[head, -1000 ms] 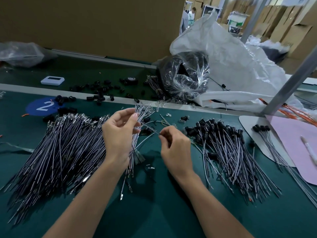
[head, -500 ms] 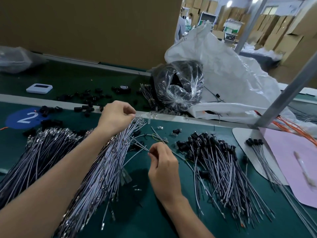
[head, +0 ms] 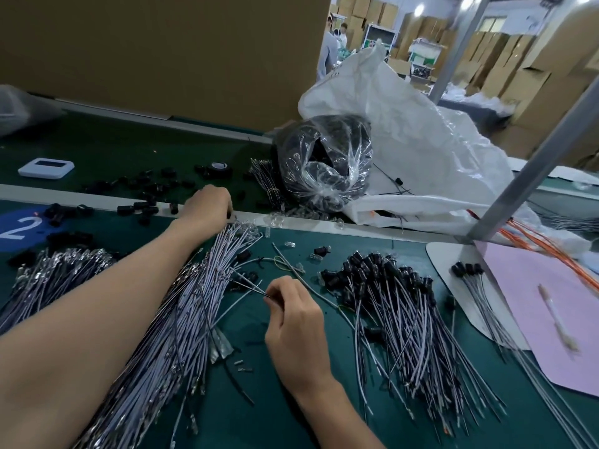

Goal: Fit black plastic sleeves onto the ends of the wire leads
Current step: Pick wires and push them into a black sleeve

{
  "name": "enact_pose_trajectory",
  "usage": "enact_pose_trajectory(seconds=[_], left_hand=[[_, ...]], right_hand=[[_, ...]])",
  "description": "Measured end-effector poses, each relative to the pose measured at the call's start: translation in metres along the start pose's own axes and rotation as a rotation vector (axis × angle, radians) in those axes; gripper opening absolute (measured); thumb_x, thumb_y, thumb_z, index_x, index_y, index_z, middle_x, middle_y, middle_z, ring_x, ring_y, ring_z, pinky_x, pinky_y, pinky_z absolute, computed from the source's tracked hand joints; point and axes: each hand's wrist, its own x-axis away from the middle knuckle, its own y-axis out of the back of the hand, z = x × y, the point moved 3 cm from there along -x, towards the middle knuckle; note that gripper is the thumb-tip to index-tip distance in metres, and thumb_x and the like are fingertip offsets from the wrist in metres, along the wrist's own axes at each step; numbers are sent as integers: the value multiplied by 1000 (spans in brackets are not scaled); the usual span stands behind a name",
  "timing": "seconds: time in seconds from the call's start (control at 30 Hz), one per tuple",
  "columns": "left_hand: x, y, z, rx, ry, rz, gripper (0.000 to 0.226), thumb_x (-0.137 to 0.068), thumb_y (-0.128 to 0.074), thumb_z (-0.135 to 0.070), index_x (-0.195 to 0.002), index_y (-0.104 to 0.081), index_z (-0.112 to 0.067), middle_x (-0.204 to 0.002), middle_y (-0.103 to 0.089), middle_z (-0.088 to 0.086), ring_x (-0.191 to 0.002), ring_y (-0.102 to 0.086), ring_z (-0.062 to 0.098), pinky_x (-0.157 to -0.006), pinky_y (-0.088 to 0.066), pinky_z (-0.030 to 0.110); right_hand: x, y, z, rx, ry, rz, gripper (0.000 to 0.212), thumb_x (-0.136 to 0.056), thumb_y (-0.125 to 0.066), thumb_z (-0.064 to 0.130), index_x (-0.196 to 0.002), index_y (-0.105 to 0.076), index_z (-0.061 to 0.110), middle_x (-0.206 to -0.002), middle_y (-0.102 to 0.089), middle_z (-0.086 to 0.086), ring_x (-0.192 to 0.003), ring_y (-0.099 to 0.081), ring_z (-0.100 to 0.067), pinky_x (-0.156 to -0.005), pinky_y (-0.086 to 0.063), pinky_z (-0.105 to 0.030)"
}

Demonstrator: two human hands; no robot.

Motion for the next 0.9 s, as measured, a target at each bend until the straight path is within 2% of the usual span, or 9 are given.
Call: enact_pose_trajectory(seconds=[0.07,0.13,0.2,0.27,0.33,0.43,0.53,0.7,0.9], left_hand=[[0,5,1,-19,-4,-40,25,-91,-56,1,-106,-74,-8,-107,-71,14,-94,-64,33,-75,-52,39],[4,12,1,92,12,-105,25,-95,-55,-5,-114,-71,-8,-115,-69,13,-103,-63,31,-86,-52,41],[18,21,-5,337,16,-157,23,-96,-57,-8,-115,-70,-8,-113,-70,9,-103,-63,24,-92,-49,33],[44,27,-14,626,34,-142,22,-96,-59,-7,-113,-71,-12,-103,-71,0,-93,-66,13,-83,-50,22],[78,28,-22,950,74,-106,20,-95,-58,-3,-108,-71,-13,-94,-72,0,-81,-69,8,-71,-53,16],[123,28,-28,1278,153,-126,22,-93,-59,2,-96,-72,-16,-89,-73,5,-80,-70,11,-74,-57,19],[148,29,-32,1325,179,-151,26,-88,-65,4,-91,-74,-20,-85,-75,1,-77,-69,8,-74,-57,17],[169,21,-34,1309,178,-137,29,-82,-72,4,-92,-76,-23,-80,-76,-6,-70,-69,3,-68,-51,11],[172,17,-31,1343,140,-177,23,-80,-74,3,-89,-74,-19,-81,-76,-3,-73,-69,5,-70,-53,15]], right_hand=[[0,1,-1,-7,-4,-14,11,-92,-56,-4,-90,-57,7,-85,-56,0,-73,-50,-14,-66,-43,-26],[0,2,-1,-19,-9,-52,13,-91,-57,-4,-88,-57,8,-83,-56,2,-73,-48,-9,-66,-42,-19],[-2,4,-3,-49,-30,-92,14,-89,-60,-4,-86,-58,9,-81,-57,5,-73,-49,-7,-67,-39,-9],[-2,6,-6,-125,-87,-132,16,-88,-63,-2,-84,-61,14,-78,-60,8,-74,-54,-5,-68,-39,-6],[-2,10,-9,-206,-144,-176,20,-86,-67,0,-82,-63,19,-76,-64,10,-74,-59,-4,-68,-44,-10],[-1,13,-10,-291,-179,-237,25,-86,-67,-2,-83,-64,23,-77,-66,8,-71,-62,-7,-67,-49,-15],[-5,18,-13,-345,-229,-290,18,-88,-67,1,-85,-65,19,-76,-66,6,-69,-61,-7,-66,-51,-25],[-10,26,-16,-407,-265,-296,21,-88,-67,2,-78,-66,21,-68,-64,9,-61,-55,0,-60,-46,-15],[-12,27,-19,-339,-253,-248,9,-87,-69,5,-84,-71,14,-76,-68,4,-66,-59,-1,-63,-46,-13]])
